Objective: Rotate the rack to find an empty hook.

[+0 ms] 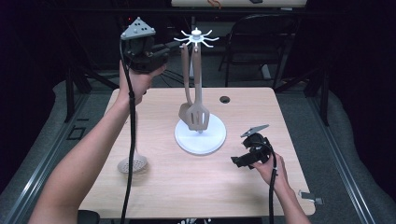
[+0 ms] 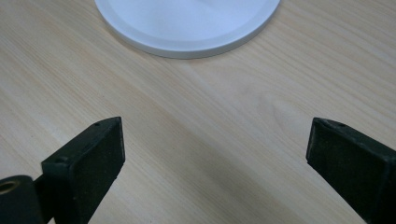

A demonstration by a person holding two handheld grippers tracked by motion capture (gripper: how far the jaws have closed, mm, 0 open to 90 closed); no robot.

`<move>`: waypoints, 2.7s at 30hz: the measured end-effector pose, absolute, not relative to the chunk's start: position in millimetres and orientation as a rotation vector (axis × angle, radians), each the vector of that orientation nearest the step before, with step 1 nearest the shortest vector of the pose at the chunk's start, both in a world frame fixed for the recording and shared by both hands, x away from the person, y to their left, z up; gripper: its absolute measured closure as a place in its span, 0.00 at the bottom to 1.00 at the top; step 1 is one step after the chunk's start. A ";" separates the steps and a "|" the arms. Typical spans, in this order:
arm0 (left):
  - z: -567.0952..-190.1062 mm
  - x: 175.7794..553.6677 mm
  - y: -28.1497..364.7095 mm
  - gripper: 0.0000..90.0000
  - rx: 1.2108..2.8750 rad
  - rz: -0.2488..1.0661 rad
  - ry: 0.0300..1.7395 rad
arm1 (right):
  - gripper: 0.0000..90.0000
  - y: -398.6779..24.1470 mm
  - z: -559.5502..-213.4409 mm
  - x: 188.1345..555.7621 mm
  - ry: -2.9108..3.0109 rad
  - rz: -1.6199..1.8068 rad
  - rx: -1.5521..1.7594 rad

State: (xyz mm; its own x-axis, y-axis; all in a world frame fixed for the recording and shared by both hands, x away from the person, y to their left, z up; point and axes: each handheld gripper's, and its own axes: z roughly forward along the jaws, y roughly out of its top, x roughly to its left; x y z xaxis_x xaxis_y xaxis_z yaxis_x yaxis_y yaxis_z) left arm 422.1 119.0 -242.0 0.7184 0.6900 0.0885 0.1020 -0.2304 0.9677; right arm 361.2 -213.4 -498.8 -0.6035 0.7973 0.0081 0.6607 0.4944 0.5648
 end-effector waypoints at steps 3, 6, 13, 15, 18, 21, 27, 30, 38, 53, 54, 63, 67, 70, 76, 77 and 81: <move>-242.7 423.0 116.1 1.00 1.750 0.619 0.626 | 0.05 -213.1 -498.9 360.9 2.485 0.776 1.240; -243.2 424.3 112.0 1.00 1.753 0.629 0.624 | 0.05 -214.0 -498.6 361.2 2.489 0.777 1.240; -242.8 429.5 110.0 1.00 1.770 0.654 0.644 | 0.05 -213.8 -498.8 360.9 2.483 0.781 1.237; -242.7 432.1 110.5 1.00 1.772 0.660 0.652 | 0.05 -213.9 -498.6 361.0 2.490 0.778 1.241; -241.9 436.0 112.7 1.00 1.764 0.664 0.673 | 0.05 -214.0 -498.5 360.7 2.486 0.785 1.244; -240.8 439.5 115.2 1.00 1.763 0.669 0.688 | 0.05 -214.3 -498.5 360.9 2.485 0.778 1.242; -239.5 442.6 115.8 1.00 1.764 0.683 0.700 | 0.05 -214.2 -498.6 361.1 2.486 0.771 1.239; -238.5 438.4 117.3 1.00 1.749 0.681 0.694 | 0.05 -214.4 -498.2 360.9 2.485 0.780 1.241; -235.1 416.2 114.6 1.00 1.738 0.664 0.616 | 0.05 -213.7 -498.7 360.9 2.485 0.785 1.242; -238.7 417.1 97.6 1.00 1.805 0.647 0.576 | 0.05 -215.6 -497.7 361.2 2.486 0.769 1.232; -239.1 418.0 98.0 1.00 1.807 0.648 0.577 | 0.05 -215.6 -498.0 361.3 2.488 0.772 1.231; -238.9 420.8 101.0 1.00 1.811 0.661 0.588 | 0.05 -214.1 -499.0 361.0 2.486 0.800 1.250; -239.4 423.1 103.8 1.00 1.809 0.664 0.600 | 0.05 -214.3 -499.2 361.2 2.485 0.801 1.252; -239.5 425.3 106.3 1.00 1.811 0.669 0.611 | 0.05 -214.4 -498.9 361.2 2.486 0.794 1.251; -241.0 430.5 110.1 1.00 1.808 0.670 0.637 | 0.05 -215.4 -497.6 361.6 2.491 0.757 1.235; -241.3 431.6 110.8 1.00 1.805 0.667 0.641 | 0.05 -215.4 -497.5 361.6 2.491 0.758 1.235; -241.3 435.0 112.7 1.00 1.809 0.667 0.655 | 0.05 -215.4 -497.5 361.5 2.494 0.758 1.237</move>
State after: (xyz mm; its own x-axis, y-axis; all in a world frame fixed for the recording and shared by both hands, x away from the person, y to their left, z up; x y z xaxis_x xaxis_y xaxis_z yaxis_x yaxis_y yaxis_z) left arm 435.0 112.7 -241.3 0.6947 0.7068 0.1339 0.1213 -0.2986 0.9466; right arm 361.5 -215.4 -497.5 -0.6059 0.7955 0.0022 0.6623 0.5029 0.5555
